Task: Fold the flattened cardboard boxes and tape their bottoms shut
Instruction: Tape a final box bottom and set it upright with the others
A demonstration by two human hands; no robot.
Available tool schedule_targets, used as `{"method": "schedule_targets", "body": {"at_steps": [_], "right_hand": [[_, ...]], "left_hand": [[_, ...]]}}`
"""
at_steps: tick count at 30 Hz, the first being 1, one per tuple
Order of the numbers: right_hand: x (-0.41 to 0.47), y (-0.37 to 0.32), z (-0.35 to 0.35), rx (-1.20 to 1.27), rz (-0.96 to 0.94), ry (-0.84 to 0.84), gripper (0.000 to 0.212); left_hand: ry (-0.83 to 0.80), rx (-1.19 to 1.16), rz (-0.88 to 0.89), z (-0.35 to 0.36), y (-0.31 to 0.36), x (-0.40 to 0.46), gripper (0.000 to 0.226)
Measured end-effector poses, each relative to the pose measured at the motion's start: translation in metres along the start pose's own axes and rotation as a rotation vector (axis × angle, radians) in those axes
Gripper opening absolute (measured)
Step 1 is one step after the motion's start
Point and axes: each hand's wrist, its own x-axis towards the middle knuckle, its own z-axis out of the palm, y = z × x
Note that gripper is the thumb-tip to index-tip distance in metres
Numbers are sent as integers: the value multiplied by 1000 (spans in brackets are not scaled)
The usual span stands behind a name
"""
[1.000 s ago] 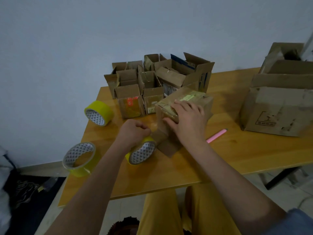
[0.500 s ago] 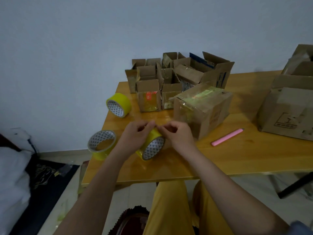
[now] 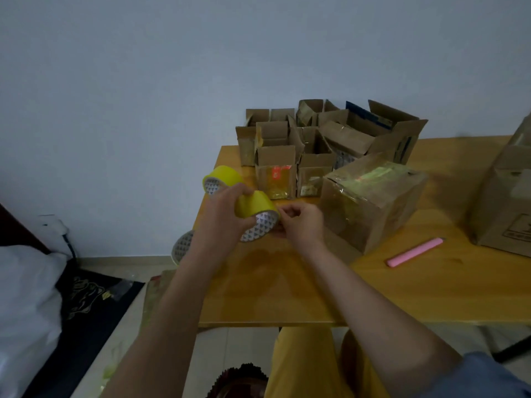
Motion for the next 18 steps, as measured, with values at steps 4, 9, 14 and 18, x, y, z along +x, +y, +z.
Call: {"method": "schedule_targets", "body": {"at_steps": [4, 9, 14, 18], "right_hand": [[16, 11, 6, -282, -72, 170, 21], [25, 17, 9, -897, -76, 127, 20], [38, 25, 11, -1007, -48, 128, 37], [32, 29, 10, -907, -149, 141, 13]], "left_hand": [[-185, 147, 18, -2, -5, 48, 47], [-347, 281, -25, 11, -18, 71, 48], [-414, 297, -10, 18, -30, 76, 50], [-445, 311, 40, 28, -26, 68, 56]]}}
